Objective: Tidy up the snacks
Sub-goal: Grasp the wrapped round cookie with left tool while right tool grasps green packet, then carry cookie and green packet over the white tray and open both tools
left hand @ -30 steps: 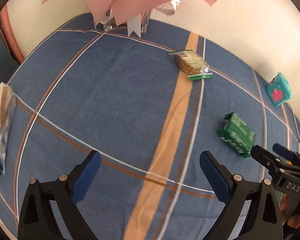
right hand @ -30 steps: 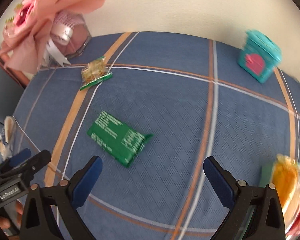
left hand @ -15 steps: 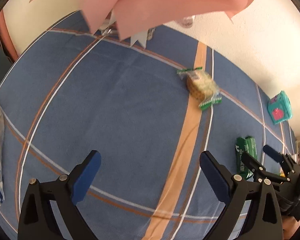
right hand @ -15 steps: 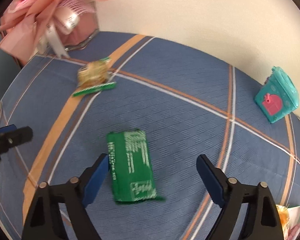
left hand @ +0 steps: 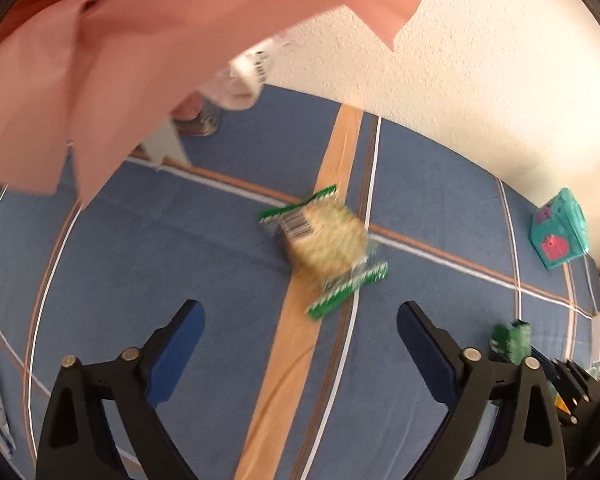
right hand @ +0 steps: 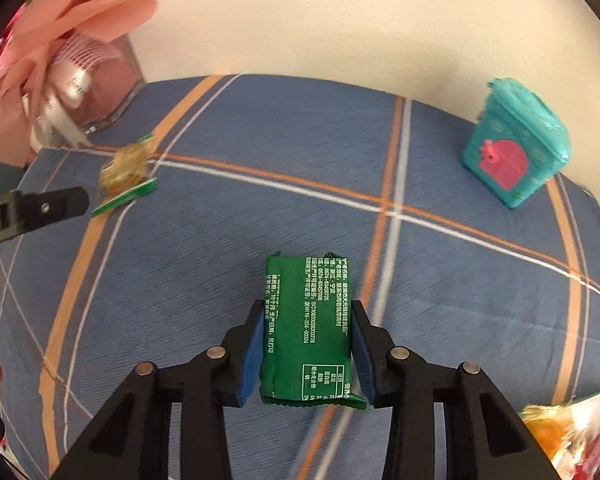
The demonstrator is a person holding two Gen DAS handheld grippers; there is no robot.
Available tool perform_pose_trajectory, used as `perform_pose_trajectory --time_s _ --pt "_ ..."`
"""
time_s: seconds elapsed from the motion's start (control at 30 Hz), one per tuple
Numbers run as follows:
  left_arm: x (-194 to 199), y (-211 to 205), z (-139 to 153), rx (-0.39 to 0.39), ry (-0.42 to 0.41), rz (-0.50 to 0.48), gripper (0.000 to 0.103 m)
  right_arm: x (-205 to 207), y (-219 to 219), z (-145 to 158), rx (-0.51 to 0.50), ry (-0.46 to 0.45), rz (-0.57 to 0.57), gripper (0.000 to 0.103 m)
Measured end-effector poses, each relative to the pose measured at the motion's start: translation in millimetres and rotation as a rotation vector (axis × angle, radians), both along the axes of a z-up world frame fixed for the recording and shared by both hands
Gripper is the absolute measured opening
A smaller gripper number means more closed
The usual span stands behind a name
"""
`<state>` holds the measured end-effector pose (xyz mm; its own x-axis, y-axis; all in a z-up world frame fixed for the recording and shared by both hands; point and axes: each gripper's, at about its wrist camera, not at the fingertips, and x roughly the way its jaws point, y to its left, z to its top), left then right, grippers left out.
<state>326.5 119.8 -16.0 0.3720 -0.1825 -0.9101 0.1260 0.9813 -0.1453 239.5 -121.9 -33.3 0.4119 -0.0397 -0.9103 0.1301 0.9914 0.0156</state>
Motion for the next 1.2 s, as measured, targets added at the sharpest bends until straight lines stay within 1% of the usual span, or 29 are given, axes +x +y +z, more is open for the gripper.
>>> perform_pose_trajectory --time_s 0.07,0.13,0.23,0.3,0.37,0.4,0.43,0.47,0.57,0.63,0.77,0.83,1.0,1.13,1.2 --pt "8.3 -5.3 -2.1 -0.007 0.003 0.011 0.088 -0.7 -10.5 -0.3 -0.01 0.008 -0.016 0.042" --pt "15.3 -10.0 -4.5 -0.01 0.003 0.02 0.087 -0.5 -19.2 -1.0 -0.008 0.012 -0.026 0.042" --pt "24.4 -18.1 -8.6 0.01 -0.017 0.028 0.082 -1.8 -31.2 0.7 0.01 0.011 -0.041 0.042" --pt "30.6 -22.4 -13.0 0.007 -0.025 0.041 0.075 -4.2 -35.4 1.7 0.013 0.013 -0.039 0.042" --pt "33.5 -25.0 -16.1 0.004 -0.024 0.049 0.07 -7.1 -38.1 2.5 0.013 0.015 -0.03 0.042" --pt "35.8 -26.9 -17.9 0.015 -0.027 0.054 0.066 -8.2 -38.9 3.1 0.012 0.014 -0.021 0.042" --pt "37.3 -28.6 -19.4 0.029 -0.032 0.059 0.064 -8.9 -38.7 3.6 0.01 0.012 -0.014 0.042" --pt "39.3 -30.7 -21.2 0.034 -0.032 0.061 0.058 -9.4 -39.4 4.0 0.009 0.01 -0.011 0.042" --pt "37.6 -34.2 -22.8 0.051 -0.037 0.058 0.051 -16.3 -38.0 3.1 0.03 0.005 -0.013 0.042" --pt "31.9 -36.7 -21.8 0.069 -0.042 0.046 0.051 -20.9 -38.0 4.4 0.043 0.0 -0.012 0.042" --pt "16.9 -37.2 -15.6 0.069 -0.032 0.046 0.051 -37.8 -39.1 10.6 0.073 -0.006 -0.015 0.042" --pt "7.1 -38.1 -9.6 0.047 -0.028 0.045 0.051 -44.8 -38.0 13.2 0.093 -0.005 -0.019 0.042" --pt "-30.7 -46.1 12.1 0.027 -0.032 0.054 0.051 -68.1 -37.1 26.0 0.134 -0.004 -0.041 0.042" --pt "-62.3 -52.4 25.4 0.0 -0.023 0.072 0.051 -95.9 -33.6 39.5 0.12 -0.009 -0.072 0.042" --pt "-85.2 -54.4 32.6 -0.051 -0.018 0.08 0.051 -114.5 -35.5 46.2 0.144 -0.015 -0.093 0.042"
